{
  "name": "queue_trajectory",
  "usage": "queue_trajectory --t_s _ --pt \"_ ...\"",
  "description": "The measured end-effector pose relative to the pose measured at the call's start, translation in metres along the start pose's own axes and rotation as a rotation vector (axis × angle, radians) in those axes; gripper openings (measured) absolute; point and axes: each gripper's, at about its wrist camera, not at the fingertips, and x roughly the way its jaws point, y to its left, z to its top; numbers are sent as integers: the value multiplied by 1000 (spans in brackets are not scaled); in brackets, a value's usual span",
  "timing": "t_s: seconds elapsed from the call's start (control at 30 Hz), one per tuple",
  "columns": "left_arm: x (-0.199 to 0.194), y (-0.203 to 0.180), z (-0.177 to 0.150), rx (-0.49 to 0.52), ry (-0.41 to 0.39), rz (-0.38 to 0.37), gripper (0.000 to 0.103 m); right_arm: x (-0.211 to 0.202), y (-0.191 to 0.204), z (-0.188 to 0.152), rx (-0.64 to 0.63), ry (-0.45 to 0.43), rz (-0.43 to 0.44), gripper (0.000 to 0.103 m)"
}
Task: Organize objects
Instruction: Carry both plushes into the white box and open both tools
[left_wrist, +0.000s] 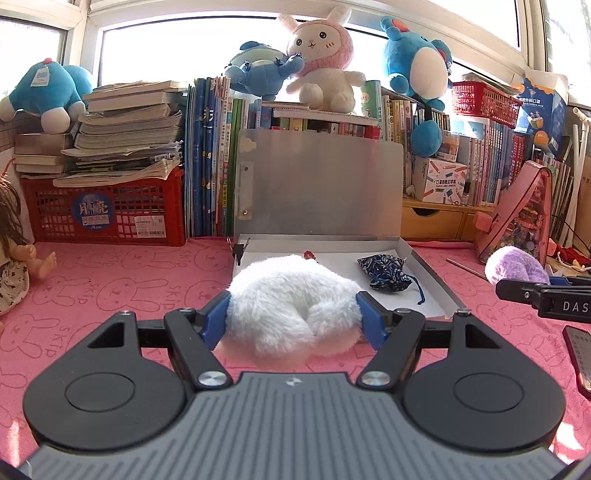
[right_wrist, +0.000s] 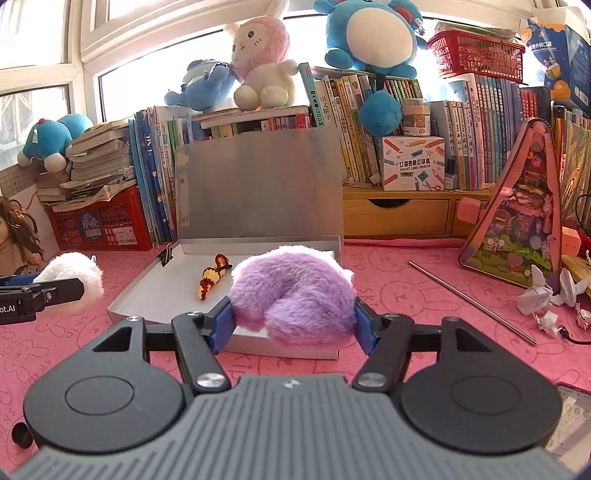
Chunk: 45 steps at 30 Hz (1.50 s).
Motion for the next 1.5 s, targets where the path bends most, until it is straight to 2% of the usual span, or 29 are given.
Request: queue_trajectory --t_s 0.4,0.73,0.97,1.1,1.5 --pt "66 -1 29 -40 40 -26 76 57 -6 28 66 70 89 67" --pt "136 -1 35 -70 111 46 76 124 -2 37 135 167 130 67" --pt "180 1 47 -84 122 95 76 168 -4 53 253 208 165 67" --pt "200 3 44 -81 130 105 76 190 -5 52 293 235 175 67" --pt "234 8 35 -72 159 107 76 232 5 41 271 282 183 67"
